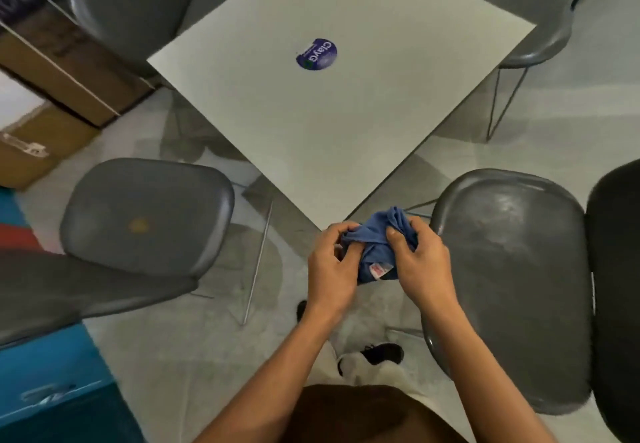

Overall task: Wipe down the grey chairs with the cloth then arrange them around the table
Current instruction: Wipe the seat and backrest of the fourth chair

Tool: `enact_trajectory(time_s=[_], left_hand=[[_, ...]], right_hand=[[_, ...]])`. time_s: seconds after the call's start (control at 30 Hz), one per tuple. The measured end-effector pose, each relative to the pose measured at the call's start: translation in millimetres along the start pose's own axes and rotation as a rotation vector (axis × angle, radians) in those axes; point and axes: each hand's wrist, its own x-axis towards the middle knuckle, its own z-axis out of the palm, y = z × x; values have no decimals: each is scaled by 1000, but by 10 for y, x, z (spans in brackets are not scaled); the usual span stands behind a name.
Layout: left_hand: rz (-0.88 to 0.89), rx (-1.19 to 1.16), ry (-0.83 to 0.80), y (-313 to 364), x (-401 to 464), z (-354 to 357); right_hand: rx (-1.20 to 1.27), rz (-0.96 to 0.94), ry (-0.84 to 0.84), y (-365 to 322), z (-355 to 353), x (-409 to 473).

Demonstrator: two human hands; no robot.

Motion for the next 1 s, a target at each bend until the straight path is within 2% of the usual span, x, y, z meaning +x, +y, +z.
enact_trajectory(time_s=[0.23,0.53,0.63,0.77,1.0], left_hand=[[4,-59,219,-67,103,-983],[-18,-145,399,-59,57,-2059],[-50,-259,465,-88,-73,-2253],[-58,-376,587,-157,-331,-2350],[-126,-203,924,-461,-776,-2479]], right_hand=[[-33,-140,-143,-544,1001,-115],[24,-317,-316,-1036,2037,-374],[39,-385,-411,-1141,2263,-482],[-88,-512,-511,-1142,2503,-608],[-322,-633,-747,-988,2801,-991]])
